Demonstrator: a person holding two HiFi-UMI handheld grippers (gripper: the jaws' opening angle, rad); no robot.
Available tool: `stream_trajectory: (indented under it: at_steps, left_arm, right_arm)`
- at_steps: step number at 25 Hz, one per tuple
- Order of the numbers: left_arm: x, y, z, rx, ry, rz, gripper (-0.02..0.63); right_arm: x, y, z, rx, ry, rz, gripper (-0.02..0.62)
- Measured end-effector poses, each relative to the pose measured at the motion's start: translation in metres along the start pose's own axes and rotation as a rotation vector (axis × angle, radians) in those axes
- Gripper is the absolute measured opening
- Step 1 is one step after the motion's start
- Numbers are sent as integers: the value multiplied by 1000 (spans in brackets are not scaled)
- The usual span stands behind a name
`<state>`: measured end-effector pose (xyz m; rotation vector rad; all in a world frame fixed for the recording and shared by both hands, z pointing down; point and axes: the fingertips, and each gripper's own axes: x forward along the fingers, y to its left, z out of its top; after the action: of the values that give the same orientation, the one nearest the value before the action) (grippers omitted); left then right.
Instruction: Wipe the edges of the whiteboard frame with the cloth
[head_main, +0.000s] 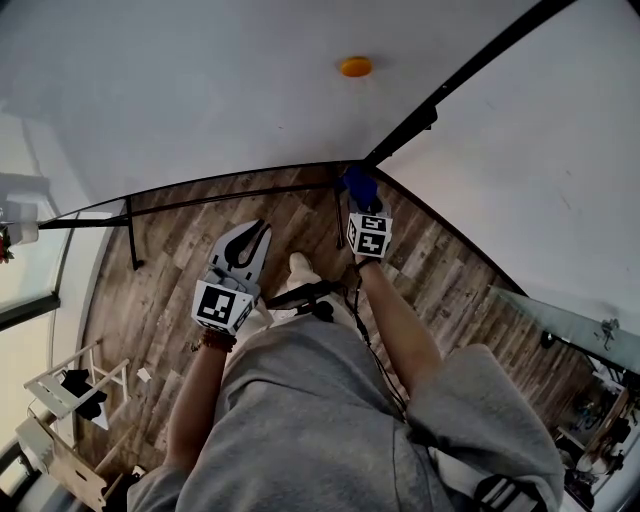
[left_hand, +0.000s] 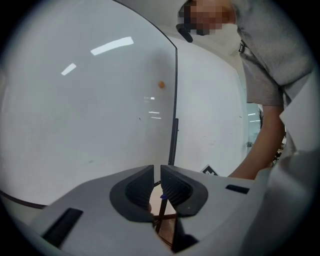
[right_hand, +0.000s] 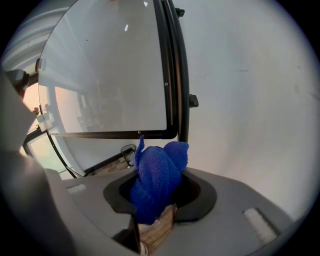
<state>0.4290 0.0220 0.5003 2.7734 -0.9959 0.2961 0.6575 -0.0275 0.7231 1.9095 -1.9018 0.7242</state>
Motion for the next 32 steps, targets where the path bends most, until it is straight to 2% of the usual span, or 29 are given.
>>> stream_trajectory:
  at_steps: [4, 11, 19, 32]
  left_arm:
    - [-2, 10, -1, -13, 0, 47, 46]
    - [-7, 23, -3, -22, -4, 94, 46]
    - [-15, 37, -8, -36, -1, 136, 44]
    - [-27, 47, -9, -41, -2, 162, 44]
  right_arm:
    - [15, -1, 11, -8, 4, 7, 147]
    - [31, -4, 21, 19, 9, 6, 147]
    - [41, -3, 26, -2, 11, 15, 147]
    - [44, 3, 32, -18, 10, 40, 147]
